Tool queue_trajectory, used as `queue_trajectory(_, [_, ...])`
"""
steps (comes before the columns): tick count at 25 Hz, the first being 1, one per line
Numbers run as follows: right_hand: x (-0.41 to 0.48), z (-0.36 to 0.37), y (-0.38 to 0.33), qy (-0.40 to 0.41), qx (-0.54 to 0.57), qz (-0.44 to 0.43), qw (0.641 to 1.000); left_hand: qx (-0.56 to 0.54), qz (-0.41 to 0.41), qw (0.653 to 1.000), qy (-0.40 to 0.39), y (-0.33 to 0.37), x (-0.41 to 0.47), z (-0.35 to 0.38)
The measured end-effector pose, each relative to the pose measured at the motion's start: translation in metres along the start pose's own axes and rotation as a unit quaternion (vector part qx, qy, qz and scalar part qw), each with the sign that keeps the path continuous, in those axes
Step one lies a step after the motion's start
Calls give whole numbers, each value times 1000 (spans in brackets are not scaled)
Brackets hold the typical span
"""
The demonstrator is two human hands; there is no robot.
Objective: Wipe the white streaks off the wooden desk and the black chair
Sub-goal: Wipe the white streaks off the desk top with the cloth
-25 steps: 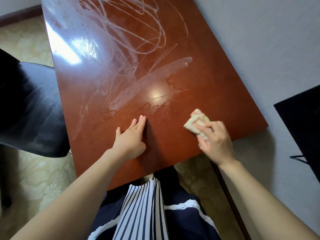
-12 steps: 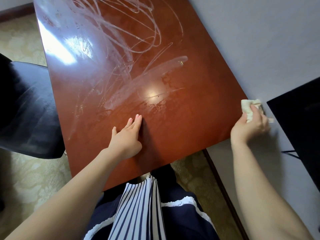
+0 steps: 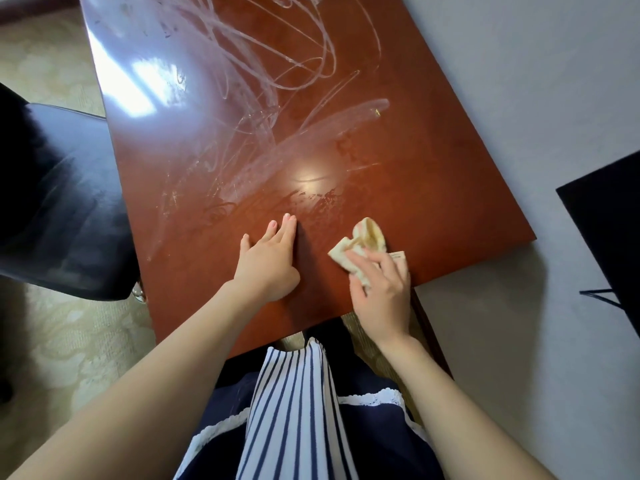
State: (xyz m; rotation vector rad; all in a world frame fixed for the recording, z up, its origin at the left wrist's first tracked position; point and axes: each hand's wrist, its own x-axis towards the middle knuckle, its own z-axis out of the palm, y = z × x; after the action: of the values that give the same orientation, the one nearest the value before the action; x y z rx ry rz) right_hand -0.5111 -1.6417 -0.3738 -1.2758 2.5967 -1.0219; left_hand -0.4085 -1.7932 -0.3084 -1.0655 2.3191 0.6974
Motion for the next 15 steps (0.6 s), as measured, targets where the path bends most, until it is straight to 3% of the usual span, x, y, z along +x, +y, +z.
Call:
queue_trajectory(3, [-3, -5, 4, -74, 20, -85, 993, -29, 6, 999, 26, 0, -4, 7])
queue_trajectory(6, [24, -15, 21, -73, -21, -126, 989, -101, 24, 994, 44, -9, -12, 11])
queue_trajectory(10, [72, -20, 33, -28, -63, 32, 997, -170, 7, 976, 135, -45, -25, 19])
queue_trajectory(15, [96, 8, -6, 85, -42, 249, 964, -274, -153, 914, 257, -98, -49, 36])
